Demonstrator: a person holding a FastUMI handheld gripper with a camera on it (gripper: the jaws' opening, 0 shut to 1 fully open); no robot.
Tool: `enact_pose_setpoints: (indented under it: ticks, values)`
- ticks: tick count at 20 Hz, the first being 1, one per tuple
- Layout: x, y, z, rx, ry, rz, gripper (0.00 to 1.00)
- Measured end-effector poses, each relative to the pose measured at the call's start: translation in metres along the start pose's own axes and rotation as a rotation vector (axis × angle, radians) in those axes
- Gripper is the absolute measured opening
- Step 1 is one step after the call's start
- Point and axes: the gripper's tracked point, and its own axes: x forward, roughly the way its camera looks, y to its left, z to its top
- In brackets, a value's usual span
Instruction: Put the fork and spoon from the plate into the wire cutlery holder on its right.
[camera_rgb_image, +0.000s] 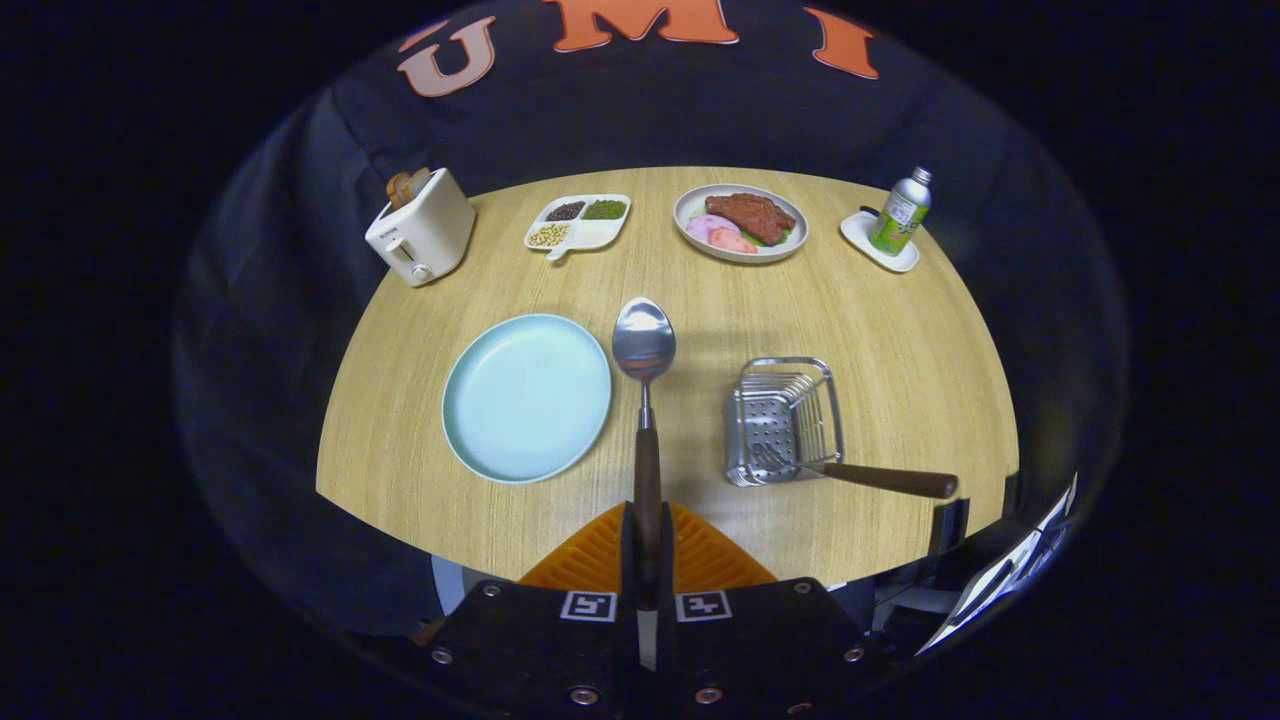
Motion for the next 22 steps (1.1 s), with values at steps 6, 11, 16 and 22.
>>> enact_pose_setpoints:
  ticks: [6, 11, 16, 22]
  values:
    - [-0.003, -0.052, -0.03, 0.078, 0.028, -0.014, 0.07]
    - [0.009, -0.062, -0.048, 0.084, 0.088, 0.007, 0.07]
    - [0.014, -0.073, -0.036, 0.078, 0.104, -0.001, 0.07]
    - [-0.006, -0.075, -0.002, 0.054, 0.0, 0.017, 0.22]
